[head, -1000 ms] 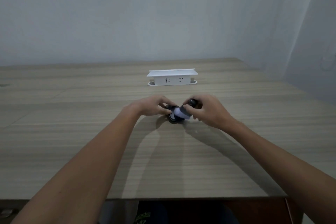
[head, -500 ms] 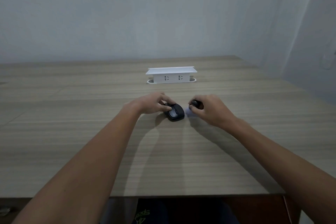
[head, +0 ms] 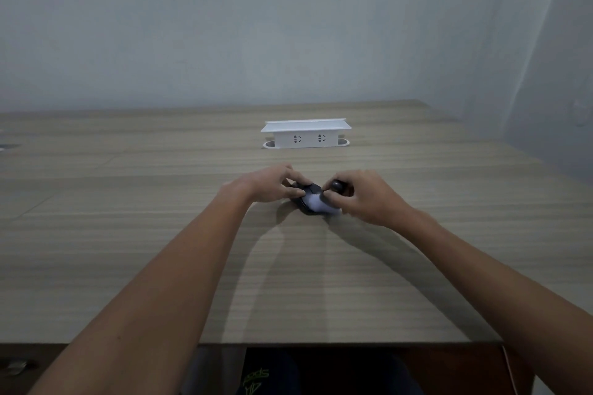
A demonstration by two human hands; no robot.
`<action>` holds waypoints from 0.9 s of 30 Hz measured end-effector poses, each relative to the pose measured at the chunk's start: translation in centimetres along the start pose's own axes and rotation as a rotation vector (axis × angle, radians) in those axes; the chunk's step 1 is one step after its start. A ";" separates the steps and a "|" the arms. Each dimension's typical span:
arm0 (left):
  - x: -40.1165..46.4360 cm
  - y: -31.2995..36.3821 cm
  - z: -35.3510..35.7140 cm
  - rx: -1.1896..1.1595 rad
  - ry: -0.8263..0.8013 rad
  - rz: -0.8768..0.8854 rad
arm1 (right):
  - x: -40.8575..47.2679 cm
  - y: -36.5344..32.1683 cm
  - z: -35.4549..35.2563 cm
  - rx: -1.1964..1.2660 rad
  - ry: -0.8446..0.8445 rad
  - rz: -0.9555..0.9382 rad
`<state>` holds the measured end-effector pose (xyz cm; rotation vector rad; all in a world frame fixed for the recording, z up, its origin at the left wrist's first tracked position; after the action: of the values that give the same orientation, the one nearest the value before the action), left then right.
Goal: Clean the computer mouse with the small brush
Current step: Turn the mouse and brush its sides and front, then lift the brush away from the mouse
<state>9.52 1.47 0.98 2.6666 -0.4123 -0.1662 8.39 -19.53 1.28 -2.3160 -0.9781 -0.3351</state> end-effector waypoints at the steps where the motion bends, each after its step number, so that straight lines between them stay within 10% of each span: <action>1: 0.0 0.0 0.0 0.004 -0.002 -0.007 | 0.2 0.6 0.0 -0.023 0.017 0.026; 27: -1.1 -1.5 0.9 -0.020 0.151 -0.039 | -0.3 4.3 -0.5 -0.033 0.115 0.123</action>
<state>8.66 2.75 -0.37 2.6464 -0.3083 0.0192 11.23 -22.41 -0.27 -2.3457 -0.7756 -0.4314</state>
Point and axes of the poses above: each hand's wrist, its own x-axis towards the middle knuckle, its own z-axis out of the palm, y = z × x, the point moved 3 cm from there along x, towards the middle knuckle, and after that the axes turned 3 degrees about -y, right-handed, at the moved point
